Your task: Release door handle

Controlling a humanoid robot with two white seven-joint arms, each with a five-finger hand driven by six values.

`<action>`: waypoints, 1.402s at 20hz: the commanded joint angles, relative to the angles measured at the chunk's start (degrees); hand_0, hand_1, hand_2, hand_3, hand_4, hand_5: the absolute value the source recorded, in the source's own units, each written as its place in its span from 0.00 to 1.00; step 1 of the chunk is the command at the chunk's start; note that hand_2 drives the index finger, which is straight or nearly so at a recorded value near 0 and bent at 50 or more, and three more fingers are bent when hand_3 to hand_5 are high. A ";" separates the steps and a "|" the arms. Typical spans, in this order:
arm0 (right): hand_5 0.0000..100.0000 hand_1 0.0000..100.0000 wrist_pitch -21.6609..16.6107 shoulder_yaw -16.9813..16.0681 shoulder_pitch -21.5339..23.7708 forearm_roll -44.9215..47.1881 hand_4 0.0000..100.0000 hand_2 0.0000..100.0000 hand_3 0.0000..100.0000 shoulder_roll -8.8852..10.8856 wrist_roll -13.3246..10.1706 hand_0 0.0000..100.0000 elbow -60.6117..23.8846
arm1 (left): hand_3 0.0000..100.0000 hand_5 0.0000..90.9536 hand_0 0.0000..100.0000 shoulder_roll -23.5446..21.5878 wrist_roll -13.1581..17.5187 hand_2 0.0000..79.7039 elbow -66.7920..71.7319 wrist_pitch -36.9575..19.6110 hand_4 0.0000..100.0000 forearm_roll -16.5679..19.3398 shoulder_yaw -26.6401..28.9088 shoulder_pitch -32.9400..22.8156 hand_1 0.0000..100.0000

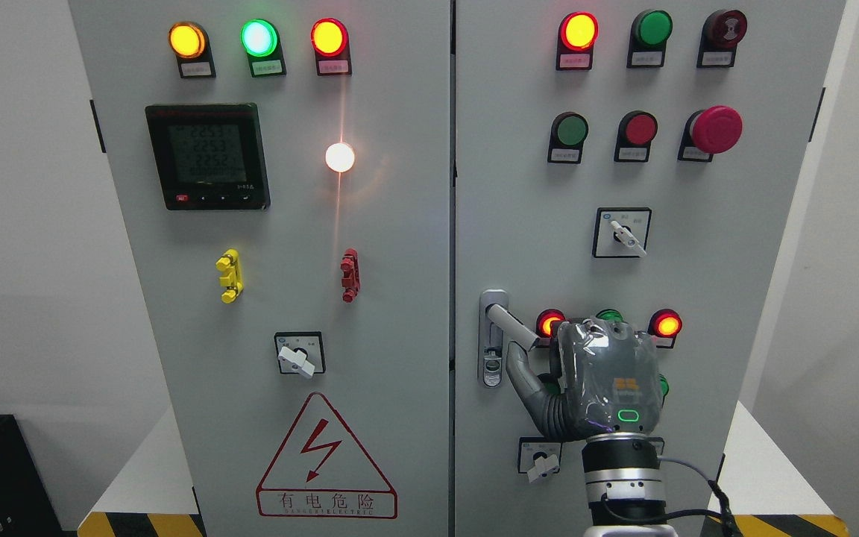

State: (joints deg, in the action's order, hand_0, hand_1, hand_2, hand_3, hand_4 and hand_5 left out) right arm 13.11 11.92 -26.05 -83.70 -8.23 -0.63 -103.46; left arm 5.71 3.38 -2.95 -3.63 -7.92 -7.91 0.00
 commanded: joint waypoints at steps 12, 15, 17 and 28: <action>0.99 0.33 -0.02 -1.02 -0.32 0.03 1.00 0.93 1.00 -0.03 0.02 0.52 -0.42 | 0.00 0.00 0.12 0.00 0.05 0.00 -0.04 0.03 0.00 0.01 0.00 -1.05 0.56; 0.99 0.33 -0.02 -1.02 -0.32 0.03 1.00 0.93 1.00 -0.03 0.02 0.52 -0.42 | 0.00 0.00 0.12 0.00 0.05 0.00 -0.04 0.03 0.00 0.01 0.00 -1.05 0.56; 0.99 0.33 -0.11 -1.10 -0.32 0.03 1.00 0.93 1.00 -0.03 0.02 0.52 -0.42 | 0.00 0.00 0.12 0.00 0.05 0.00 -0.04 0.03 0.00 0.01 0.00 -1.05 0.56; 0.99 0.32 -0.11 -1.11 -0.50 0.12 1.00 0.93 1.00 -0.03 0.02 0.52 -0.51 | 0.00 0.00 0.12 0.00 0.05 0.00 0.05 0.03 0.00 0.01 0.00 -1.05 0.56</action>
State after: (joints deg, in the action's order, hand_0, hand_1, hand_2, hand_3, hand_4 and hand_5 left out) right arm 13.11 10.94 -26.44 -83.61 -8.26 -0.95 -103.88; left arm 5.71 3.38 -2.94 -3.63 -7.91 -7.91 0.00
